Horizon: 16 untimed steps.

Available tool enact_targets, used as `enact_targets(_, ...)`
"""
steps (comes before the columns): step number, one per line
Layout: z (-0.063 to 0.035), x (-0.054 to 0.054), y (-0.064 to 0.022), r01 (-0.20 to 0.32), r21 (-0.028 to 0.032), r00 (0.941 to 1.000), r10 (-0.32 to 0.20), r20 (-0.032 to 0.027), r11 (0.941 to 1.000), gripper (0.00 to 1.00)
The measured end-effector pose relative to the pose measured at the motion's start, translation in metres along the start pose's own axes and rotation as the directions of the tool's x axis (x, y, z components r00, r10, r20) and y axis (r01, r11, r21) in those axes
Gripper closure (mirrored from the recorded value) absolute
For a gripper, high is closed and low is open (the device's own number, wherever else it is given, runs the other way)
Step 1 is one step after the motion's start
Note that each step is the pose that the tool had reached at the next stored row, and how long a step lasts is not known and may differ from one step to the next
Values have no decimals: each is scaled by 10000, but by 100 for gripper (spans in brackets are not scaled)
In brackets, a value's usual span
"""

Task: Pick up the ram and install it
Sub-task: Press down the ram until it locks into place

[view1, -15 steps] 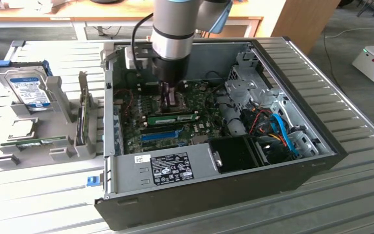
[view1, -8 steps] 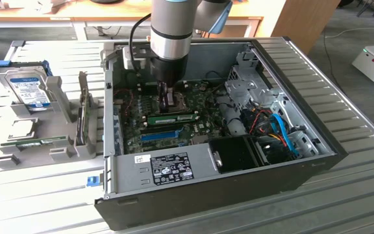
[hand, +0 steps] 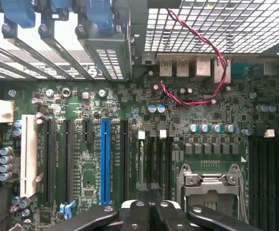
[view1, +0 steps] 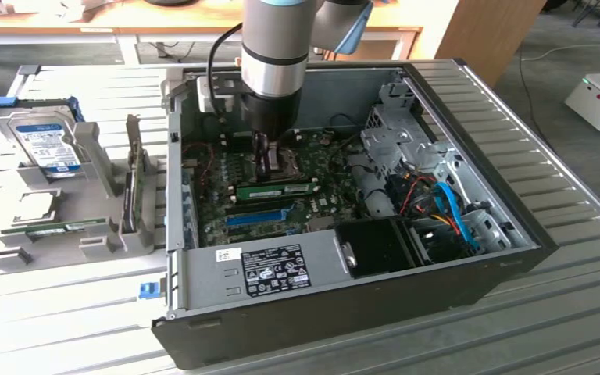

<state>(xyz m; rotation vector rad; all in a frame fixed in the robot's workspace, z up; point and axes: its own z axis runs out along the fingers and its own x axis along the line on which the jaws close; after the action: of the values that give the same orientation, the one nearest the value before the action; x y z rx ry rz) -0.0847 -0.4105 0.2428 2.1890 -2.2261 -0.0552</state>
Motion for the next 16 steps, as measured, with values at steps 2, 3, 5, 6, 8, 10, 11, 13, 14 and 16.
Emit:
enact_targets(2, 1, 0, 0, 0, 1, 10000, 0, 3, 10000, 89)
enact_targets(3, 2, 0, 0, -1, 2, 10000, 1, 4, 10000, 89)
enact_targets(5, 2, 5, 0, -1, 2, 10000, 1, 3, 10000, 89)
enact_targets(6, 1, 7, 0, 0, 1, 10000, 0, 3, 10000, 89)
enact_targets(8, 1, 10, 0, -1, 1, 10000, 1, 3, 10000, 89)
enact_targets(10, 1, 11, 0, -1, 1, 10000, 1, 2, 10000, 89)
enact_targets(11, 1, 11, -1, -1, 2, 10000, 1, 1, 10000, 89)
enact_targets(13, 1, 12, 0, -1, 1, 10000, 1, 2, 10000, 89)
enact_targets(14, 2, 12, 0, 0, 1, 10000, 0, 2, 10000, 89)
enact_targets(16, 10, 12, -1, 0, 2, 10000, 0, 3, 10000, 89)
